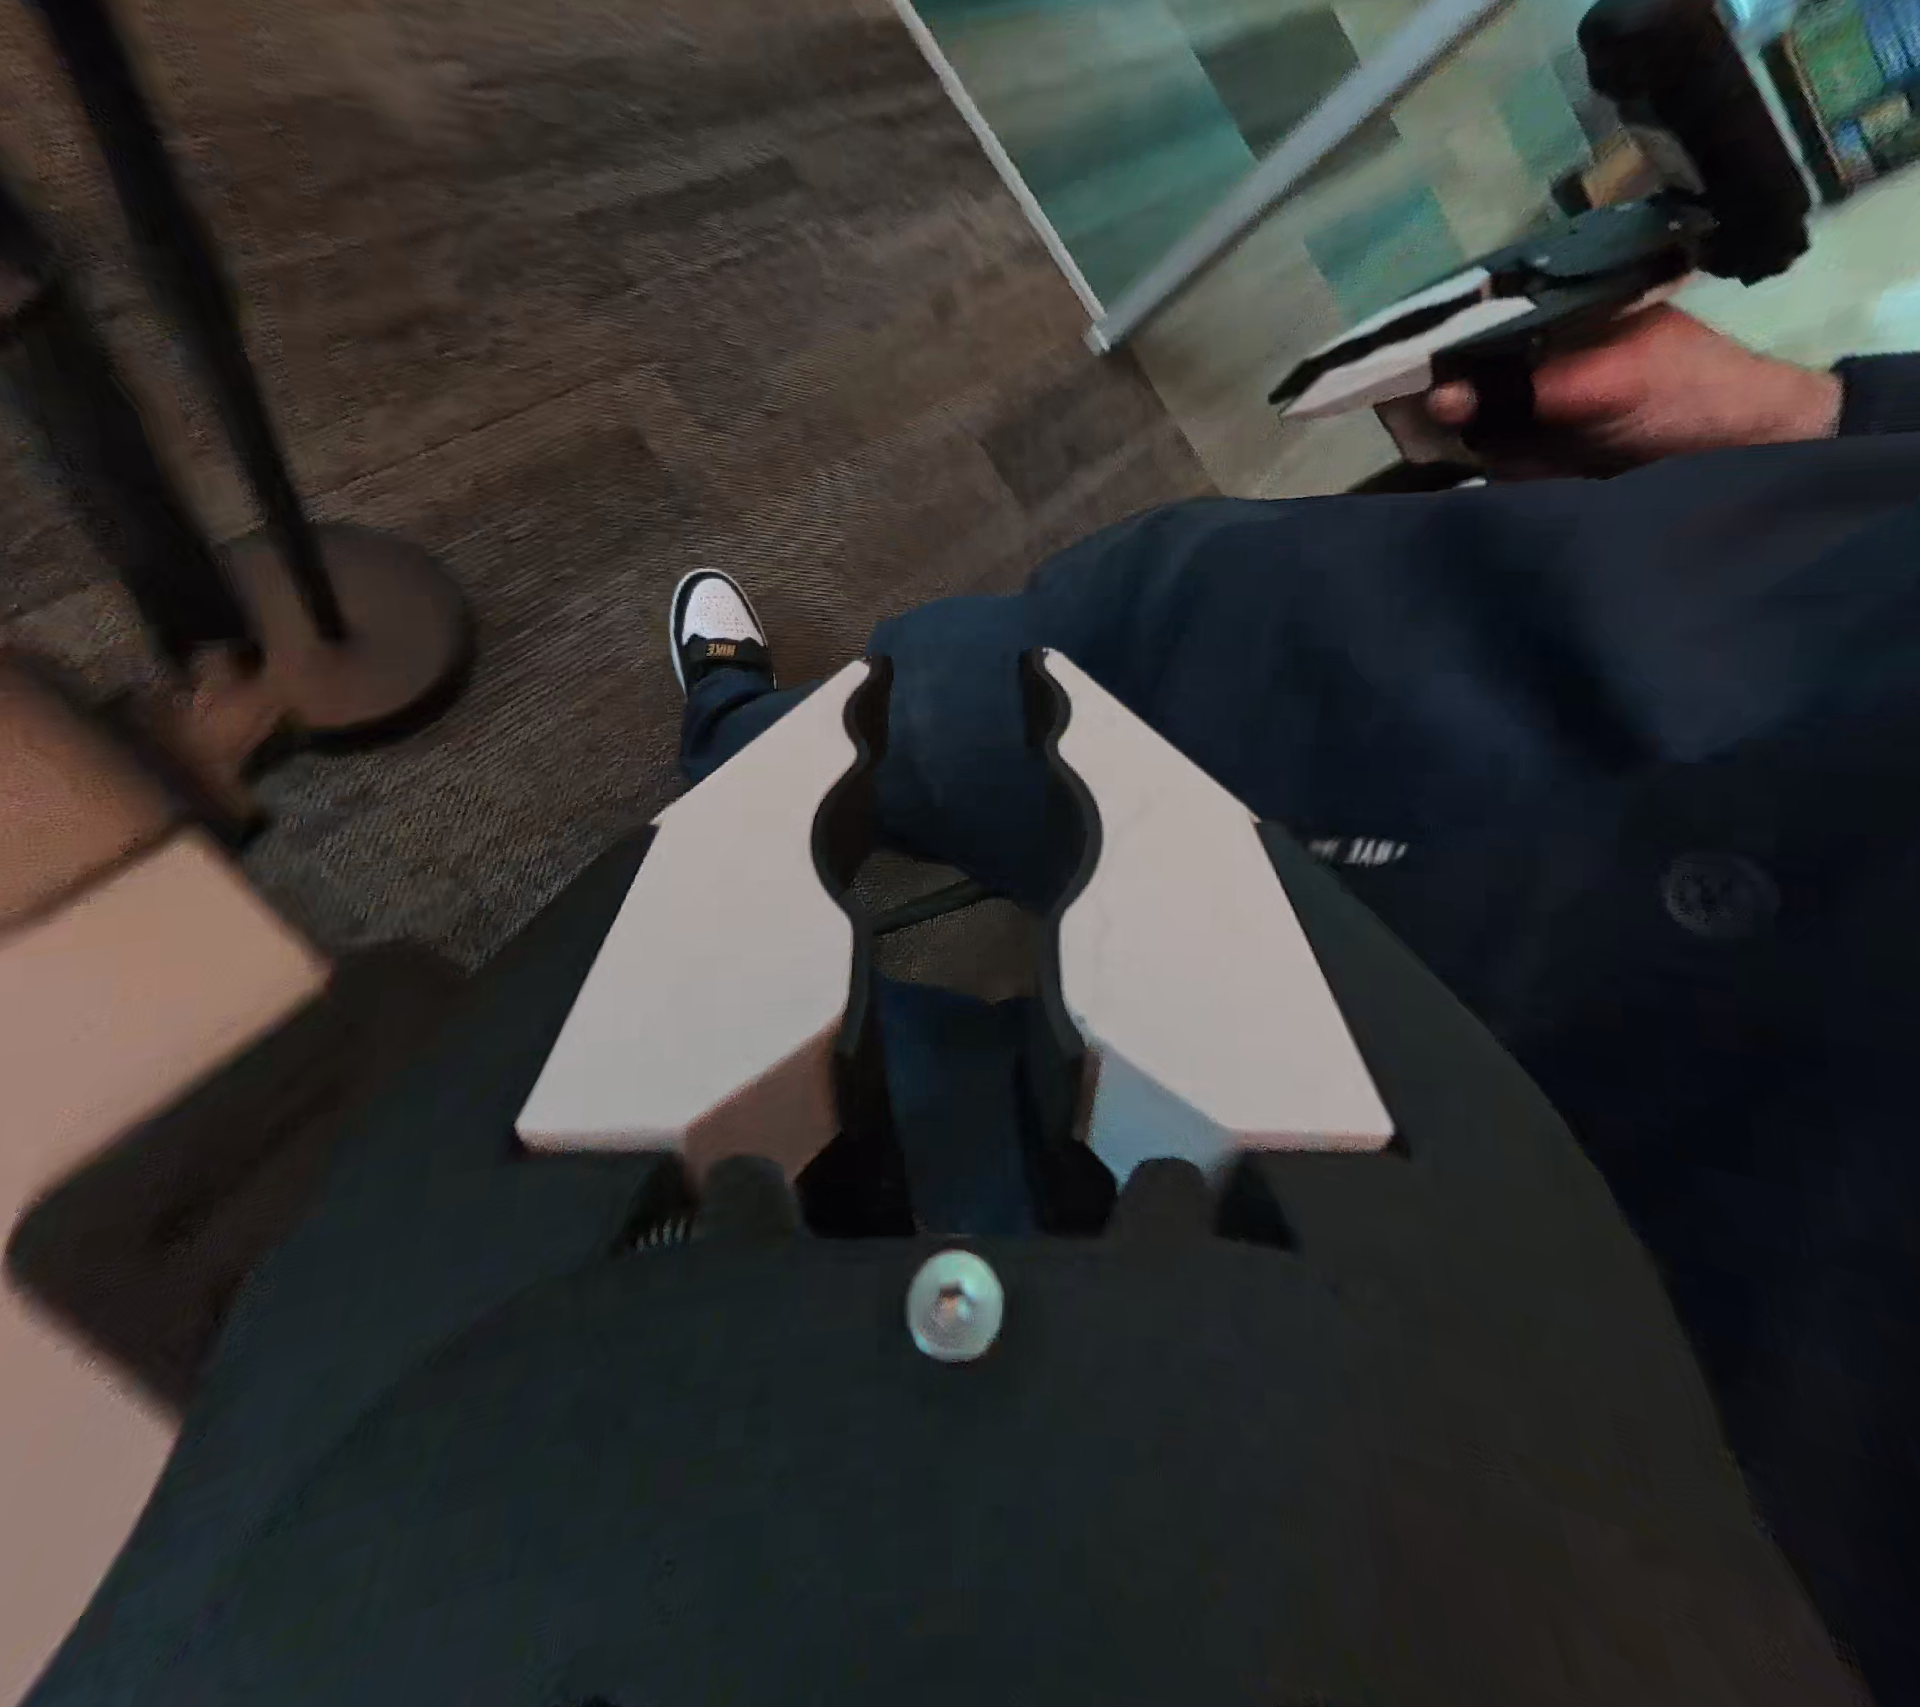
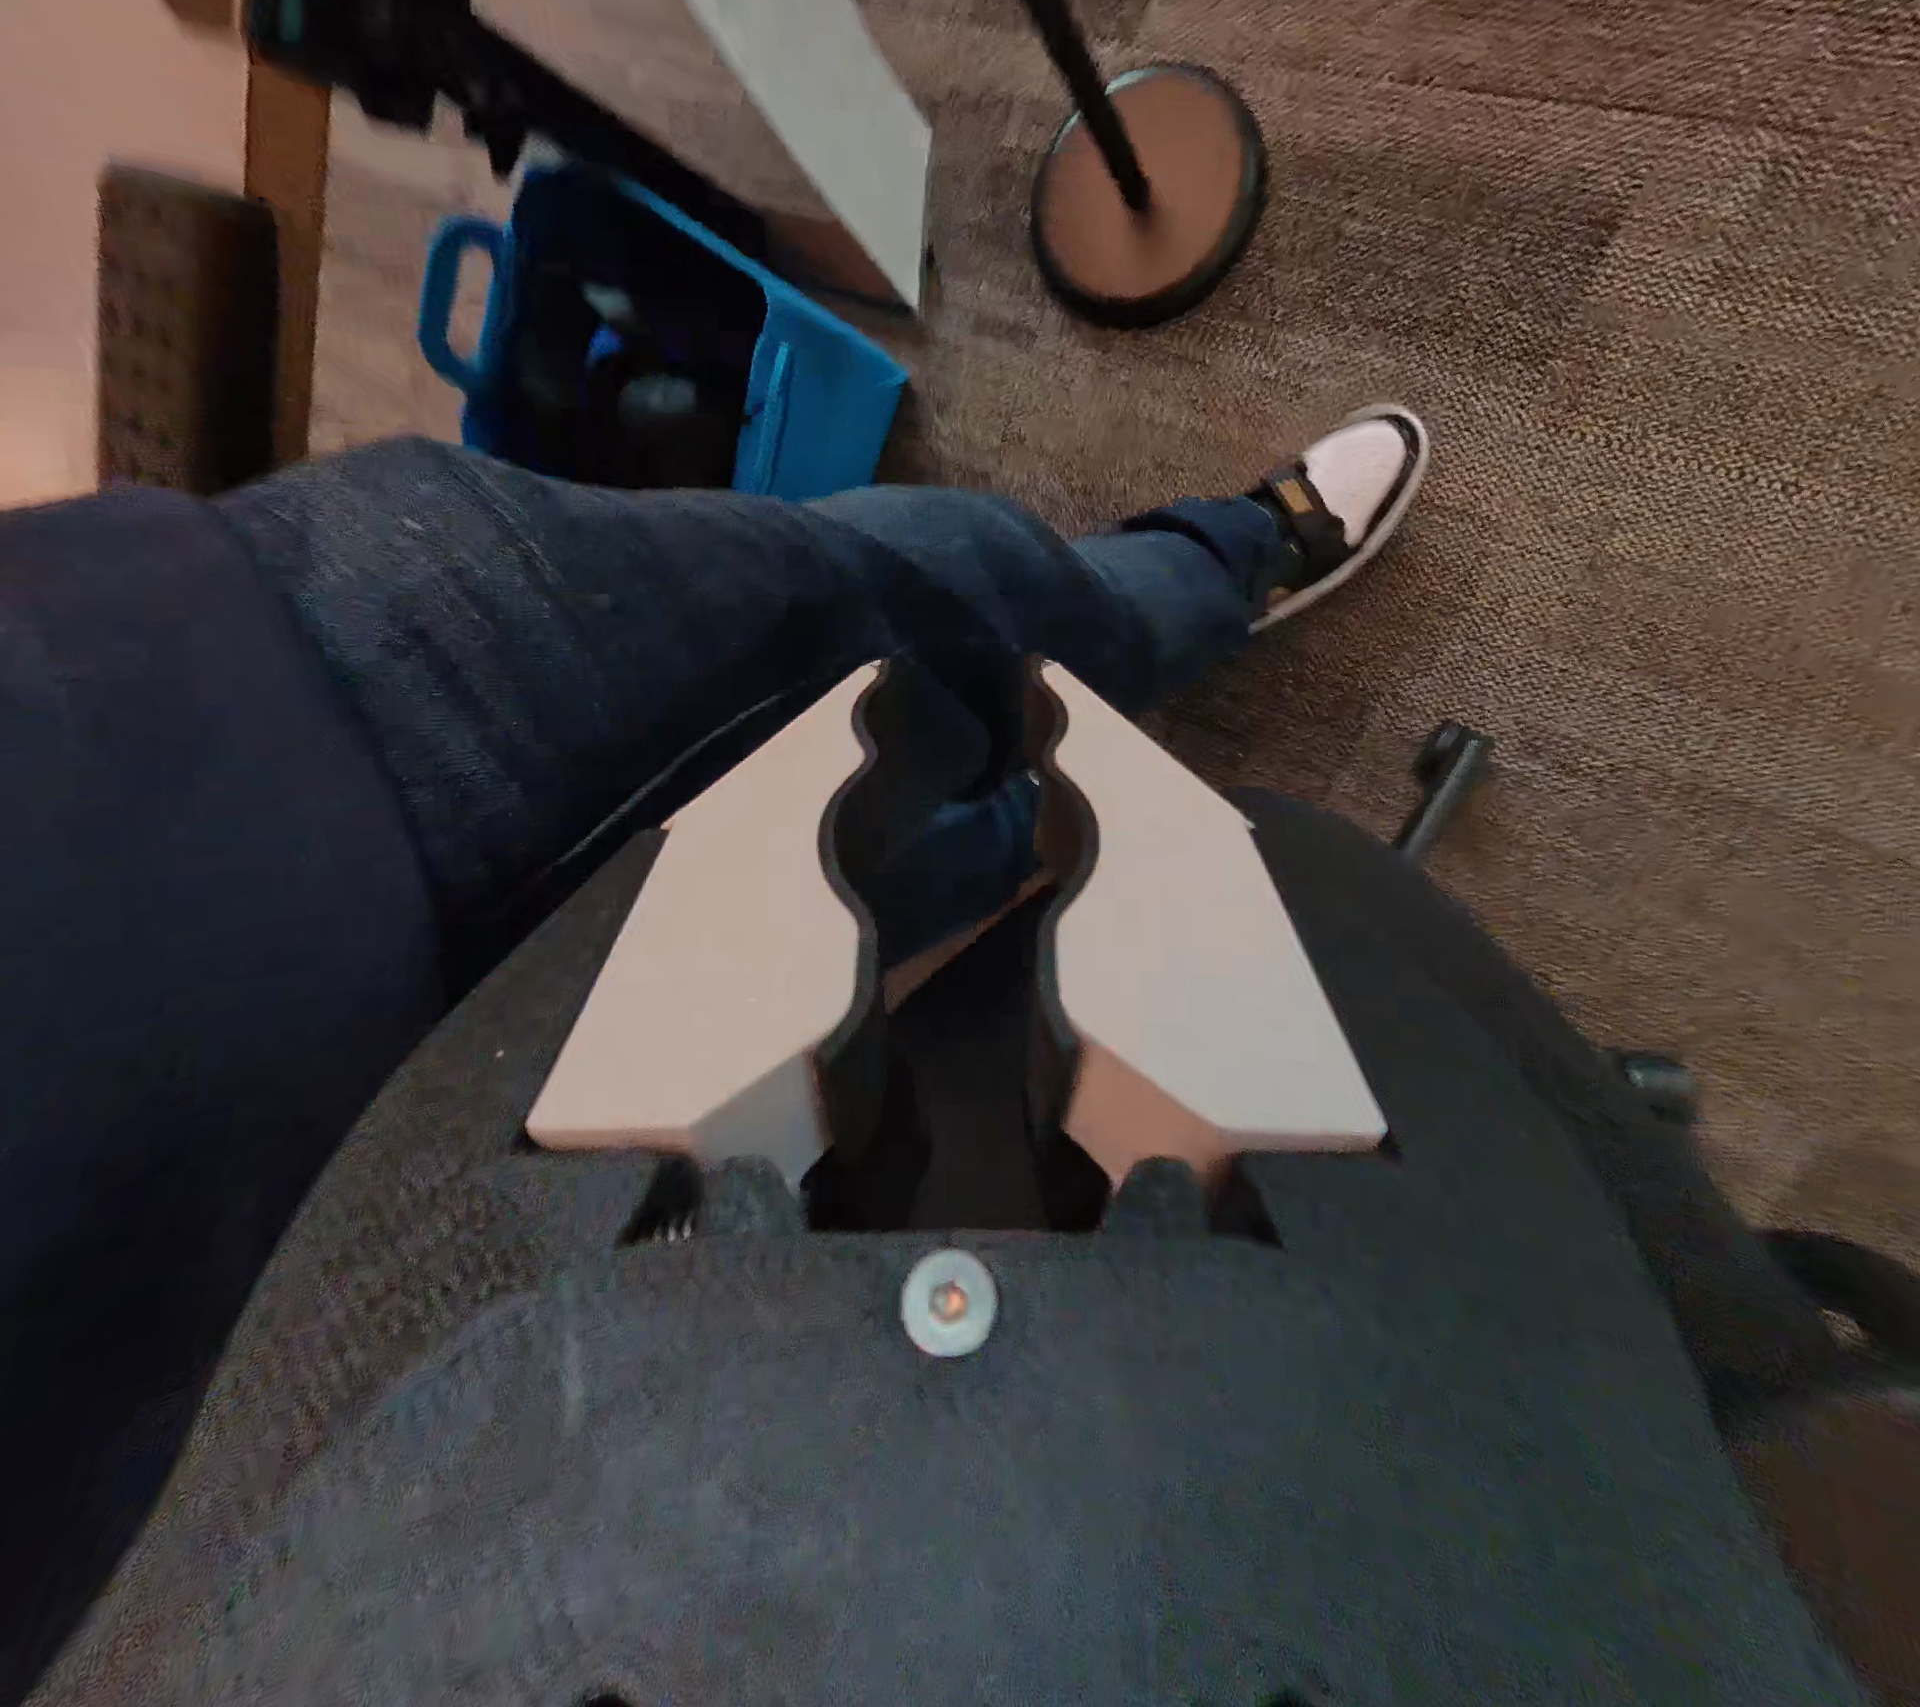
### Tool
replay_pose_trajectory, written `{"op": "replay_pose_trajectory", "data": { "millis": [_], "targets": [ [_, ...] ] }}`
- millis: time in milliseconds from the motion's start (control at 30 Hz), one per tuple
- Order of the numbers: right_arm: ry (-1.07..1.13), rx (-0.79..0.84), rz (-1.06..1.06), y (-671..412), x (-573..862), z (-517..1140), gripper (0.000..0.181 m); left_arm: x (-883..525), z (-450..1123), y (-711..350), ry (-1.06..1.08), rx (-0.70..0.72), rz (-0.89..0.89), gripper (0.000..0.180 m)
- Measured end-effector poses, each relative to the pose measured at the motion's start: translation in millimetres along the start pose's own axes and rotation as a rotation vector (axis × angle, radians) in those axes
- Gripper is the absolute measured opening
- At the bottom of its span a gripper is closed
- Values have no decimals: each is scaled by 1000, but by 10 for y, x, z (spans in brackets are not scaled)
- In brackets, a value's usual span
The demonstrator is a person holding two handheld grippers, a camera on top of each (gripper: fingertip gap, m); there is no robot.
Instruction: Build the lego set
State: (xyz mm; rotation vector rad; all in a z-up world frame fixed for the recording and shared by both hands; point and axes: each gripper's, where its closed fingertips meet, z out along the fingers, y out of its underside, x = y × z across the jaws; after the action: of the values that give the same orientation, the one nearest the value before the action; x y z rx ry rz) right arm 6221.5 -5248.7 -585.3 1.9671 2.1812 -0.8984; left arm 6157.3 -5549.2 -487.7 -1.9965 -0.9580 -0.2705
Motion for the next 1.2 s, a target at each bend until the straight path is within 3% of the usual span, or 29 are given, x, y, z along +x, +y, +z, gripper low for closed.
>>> {"op": "replay_pose_trajectory", "data": {
  "millis": [133,233,467,700,967,1200],
  "targets": [
    [-10,51,37,-163,331,-58,25,357,989,-511,142,-156,152,23],
    [-9,122,81,-429,698,-153,26,696,1849,-890,288,-255,167,22],
    [136,319,270,-725,1731,-981,33,1202,3604,-1721,468,-472,321,21],
    [429,507,583,-96,2305,-1842,40,1687,4917,-2398,579,-559,388,22],
    [687,679,1089,817,2256,-2148,48,2126,5831,-2274,743,-866,717,22],
    [810,817,1384,705,2373,-2291,54,1629,6597,-2313,738,-1123,919,21]
  ]
}}
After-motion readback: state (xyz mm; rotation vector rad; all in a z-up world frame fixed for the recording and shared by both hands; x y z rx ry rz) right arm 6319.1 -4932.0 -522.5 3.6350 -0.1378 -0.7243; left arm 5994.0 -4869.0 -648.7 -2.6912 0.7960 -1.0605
